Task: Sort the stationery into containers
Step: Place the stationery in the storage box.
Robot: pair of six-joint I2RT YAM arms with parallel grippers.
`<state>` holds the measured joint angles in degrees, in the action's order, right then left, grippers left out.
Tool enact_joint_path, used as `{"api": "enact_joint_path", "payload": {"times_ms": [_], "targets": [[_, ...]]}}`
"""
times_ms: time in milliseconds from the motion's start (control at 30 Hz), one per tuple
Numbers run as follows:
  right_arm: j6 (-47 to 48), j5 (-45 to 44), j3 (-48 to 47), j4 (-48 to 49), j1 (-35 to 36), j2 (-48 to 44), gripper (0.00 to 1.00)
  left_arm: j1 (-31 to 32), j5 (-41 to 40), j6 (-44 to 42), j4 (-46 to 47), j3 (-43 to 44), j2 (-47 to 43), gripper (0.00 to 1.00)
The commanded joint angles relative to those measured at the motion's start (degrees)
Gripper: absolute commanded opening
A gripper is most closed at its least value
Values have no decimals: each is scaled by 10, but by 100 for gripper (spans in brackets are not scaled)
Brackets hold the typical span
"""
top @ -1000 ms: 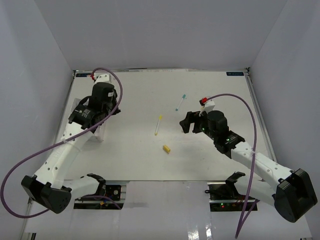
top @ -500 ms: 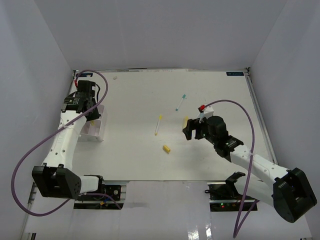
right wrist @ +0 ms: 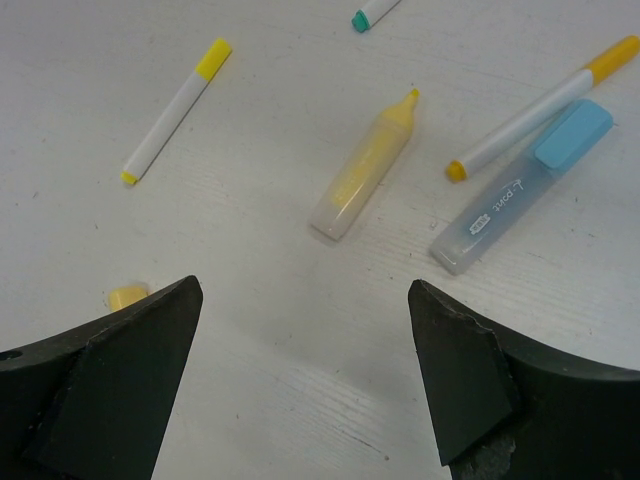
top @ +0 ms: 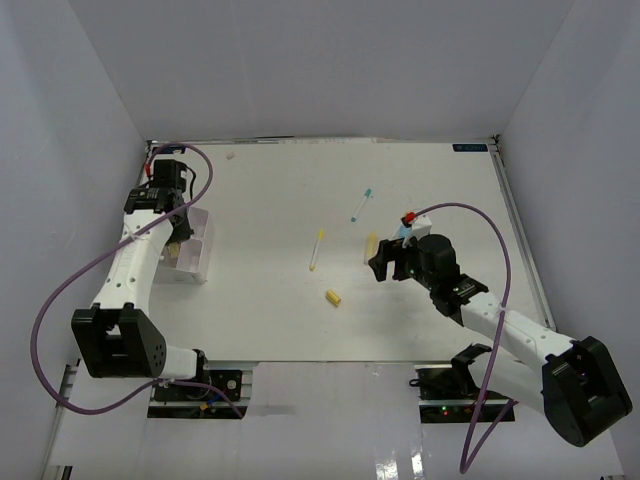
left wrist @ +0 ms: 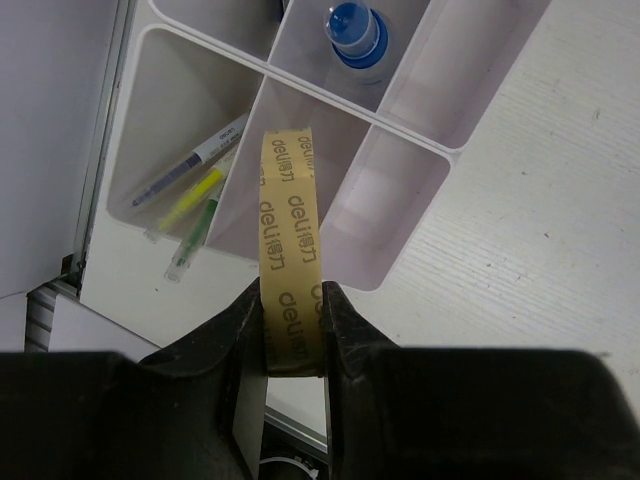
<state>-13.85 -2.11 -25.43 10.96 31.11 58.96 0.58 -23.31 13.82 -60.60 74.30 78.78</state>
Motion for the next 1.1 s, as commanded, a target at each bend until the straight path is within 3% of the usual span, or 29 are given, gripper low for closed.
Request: {"api": "enact_joint_path", "payload": {"times_ms": [0, 300, 567, 700, 867, 1033, 1067], "targets": [[-5, 7, 4, 34, -5, -3, 90, -1, -25, -18, 21, -13, 2, 22], [-7, 8, 8, 35, -11, -2, 90, -1, -67, -26, 38, -40, 18, 52], [-7, 2, 10, 35, -12, -4, 90, -1, -75, -14, 27, -16, 30, 73], [-7, -10, 13, 35, -13, -9, 90, -1, -29, -2, 8, 24, 17, 82], [0, -18, 9, 33, -13, -11, 90, -1, 93, -1, 31, 64, -30, 96], [0, -60, -15, -3, -14, -10, 92, -1, 233, 7, 137, 48, -102, 98], [0, -68, -22, -9, -14, -6, 92, -1, 292, 10, 157, 40, -123, 98]]}}
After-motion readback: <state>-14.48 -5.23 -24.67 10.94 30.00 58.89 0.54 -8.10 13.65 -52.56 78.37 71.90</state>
